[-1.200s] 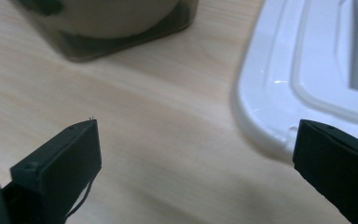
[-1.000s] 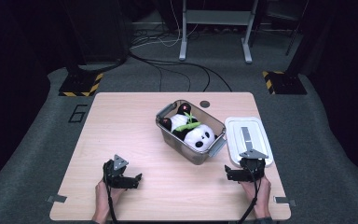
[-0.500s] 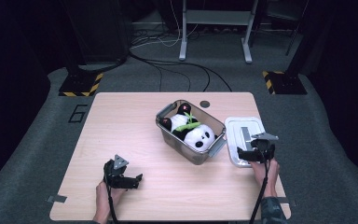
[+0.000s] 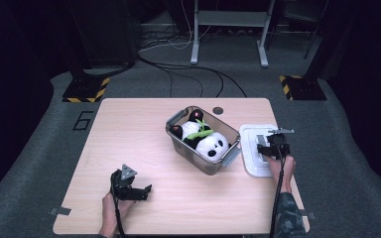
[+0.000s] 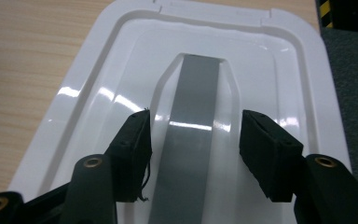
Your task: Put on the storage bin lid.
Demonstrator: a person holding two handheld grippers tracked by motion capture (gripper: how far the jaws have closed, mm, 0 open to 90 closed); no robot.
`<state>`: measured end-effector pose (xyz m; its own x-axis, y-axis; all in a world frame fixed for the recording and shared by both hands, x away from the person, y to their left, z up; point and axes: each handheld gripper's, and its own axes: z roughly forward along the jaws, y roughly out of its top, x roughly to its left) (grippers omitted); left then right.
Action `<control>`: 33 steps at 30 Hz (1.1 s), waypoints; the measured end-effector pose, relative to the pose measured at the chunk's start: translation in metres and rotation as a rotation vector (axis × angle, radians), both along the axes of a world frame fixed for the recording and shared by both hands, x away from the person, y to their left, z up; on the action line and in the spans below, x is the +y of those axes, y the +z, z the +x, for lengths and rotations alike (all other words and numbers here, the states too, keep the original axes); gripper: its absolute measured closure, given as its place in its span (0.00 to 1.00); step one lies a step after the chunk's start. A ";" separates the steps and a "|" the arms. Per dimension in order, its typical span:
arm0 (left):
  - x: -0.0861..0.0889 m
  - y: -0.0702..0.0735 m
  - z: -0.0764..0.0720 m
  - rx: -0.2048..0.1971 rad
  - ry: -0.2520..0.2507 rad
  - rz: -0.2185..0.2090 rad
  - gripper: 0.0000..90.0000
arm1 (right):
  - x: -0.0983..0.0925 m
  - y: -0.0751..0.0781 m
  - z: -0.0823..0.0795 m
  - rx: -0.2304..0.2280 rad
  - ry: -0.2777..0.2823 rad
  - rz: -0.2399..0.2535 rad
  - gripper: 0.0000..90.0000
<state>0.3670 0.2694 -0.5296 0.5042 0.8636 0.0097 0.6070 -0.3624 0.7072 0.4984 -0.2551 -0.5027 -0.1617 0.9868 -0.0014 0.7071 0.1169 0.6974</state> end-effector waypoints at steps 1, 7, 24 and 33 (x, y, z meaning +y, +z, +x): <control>0.000 0.000 0.000 0.000 -0.001 -0.001 0.00 | 0.000 0.000 0.000 0.001 -0.009 -0.001 0.54; 0.000 0.000 0.000 -0.001 -0.002 0.000 0.00 | 0.001 -0.002 0.000 0.002 0.015 0.015 0.70; 0.000 0.000 0.000 0.000 -0.006 0.003 0.00 | -0.001 0.021 -0.003 -0.013 0.035 0.025 0.74; 0.000 0.000 0.000 0.000 -0.007 0.003 0.00 | -0.004 0.051 -0.007 -0.054 0.036 -0.004 0.74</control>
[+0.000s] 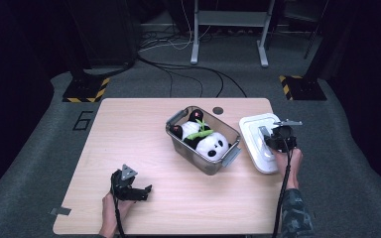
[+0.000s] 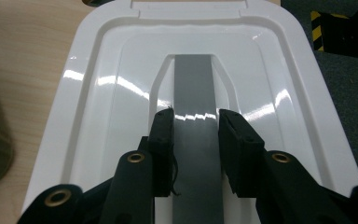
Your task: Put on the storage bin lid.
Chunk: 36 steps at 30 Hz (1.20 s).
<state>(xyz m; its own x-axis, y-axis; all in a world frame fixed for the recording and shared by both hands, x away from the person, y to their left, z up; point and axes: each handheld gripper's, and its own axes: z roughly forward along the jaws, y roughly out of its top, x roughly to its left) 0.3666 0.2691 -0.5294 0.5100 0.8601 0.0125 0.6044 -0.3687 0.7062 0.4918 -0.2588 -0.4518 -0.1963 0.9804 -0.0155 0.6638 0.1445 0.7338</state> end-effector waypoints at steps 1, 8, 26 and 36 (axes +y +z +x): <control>0.000 0.000 0.000 0.000 0.000 0.000 0.00 | 0.000 0.003 0.000 0.001 -0.002 -0.004 0.74; 0.000 0.000 0.000 0.000 -0.001 0.000 0.00 | -0.004 0.022 -0.001 -0.020 -0.005 -0.011 0.74; 0.000 0.000 0.000 -0.003 0.002 -0.002 0.00 | 0.006 0.086 -0.007 -0.094 0.091 0.032 0.74; 0.000 0.000 0.000 -0.003 0.002 -0.002 0.00 | 0.044 0.101 -0.004 -0.105 0.244 0.064 0.74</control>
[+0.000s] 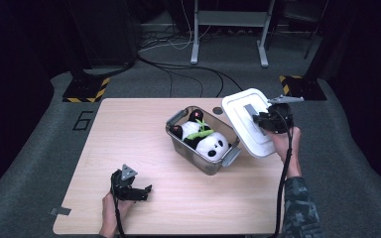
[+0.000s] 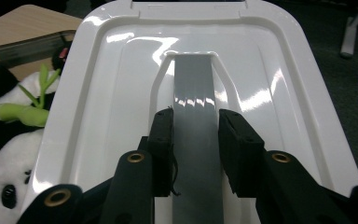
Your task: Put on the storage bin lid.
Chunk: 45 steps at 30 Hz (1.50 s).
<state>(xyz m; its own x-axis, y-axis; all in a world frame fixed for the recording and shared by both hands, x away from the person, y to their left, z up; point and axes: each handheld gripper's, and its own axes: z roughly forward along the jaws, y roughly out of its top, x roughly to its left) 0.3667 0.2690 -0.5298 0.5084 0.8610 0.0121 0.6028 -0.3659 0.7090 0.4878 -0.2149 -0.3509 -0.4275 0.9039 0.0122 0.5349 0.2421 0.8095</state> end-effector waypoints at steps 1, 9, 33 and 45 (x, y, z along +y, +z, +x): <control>0.000 0.000 0.000 0.000 0.000 0.000 0.00 | 0.000 0.000 0.000 0.000 0.000 0.000 0.74; 0.000 0.000 0.000 0.000 0.000 0.000 0.00 | 0.040 0.003 0.002 0.005 0.128 0.001 0.74; 0.000 0.000 0.000 -0.002 -0.005 0.003 0.00 | 0.142 -0.030 0.027 0.102 0.402 -0.061 0.74; 0.000 0.000 0.000 -0.002 -0.003 0.003 0.00 | 0.148 -0.032 0.026 0.098 0.427 -0.071 0.74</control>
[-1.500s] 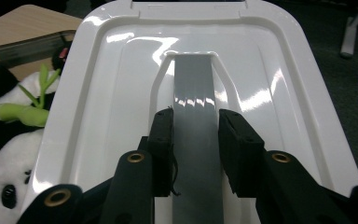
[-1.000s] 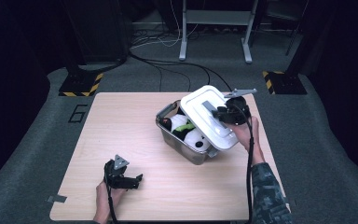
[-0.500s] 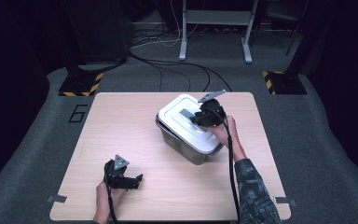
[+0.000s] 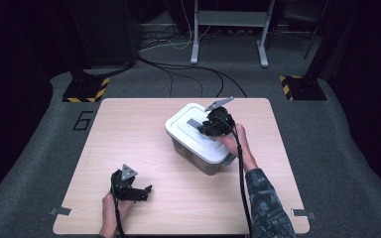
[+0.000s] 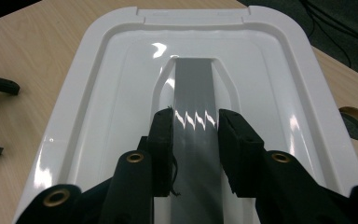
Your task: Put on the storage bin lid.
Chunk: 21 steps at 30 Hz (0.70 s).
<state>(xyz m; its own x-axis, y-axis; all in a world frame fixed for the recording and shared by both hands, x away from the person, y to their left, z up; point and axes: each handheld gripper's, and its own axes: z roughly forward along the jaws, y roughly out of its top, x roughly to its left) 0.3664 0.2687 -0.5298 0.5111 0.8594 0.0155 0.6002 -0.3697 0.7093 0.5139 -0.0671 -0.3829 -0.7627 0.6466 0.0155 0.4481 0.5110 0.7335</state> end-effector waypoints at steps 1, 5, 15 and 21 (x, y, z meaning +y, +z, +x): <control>0.000 0.000 0.000 0.000 0.000 0.000 0.00 | 0.001 0.000 -0.001 0.007 -0.002 -0.003 0.74; 0.000 0.000 0.000 0.000 0.000 0.000 0.00 | 0.004 -0.003 -0.001 -0.002 -0.007 -0.023 0.74; -0.001 0.000 0.000 0.001 0.005 -0.008 0.00 | -0.002 -0.009 -0.001 0.024 -0.037 0.048 0.74; -0.001 0.000 0.000 -0.001 0.010 -0.014 0.00 | -0.006 0.005 -0.008 -0.013 -0.043 0.068 0.38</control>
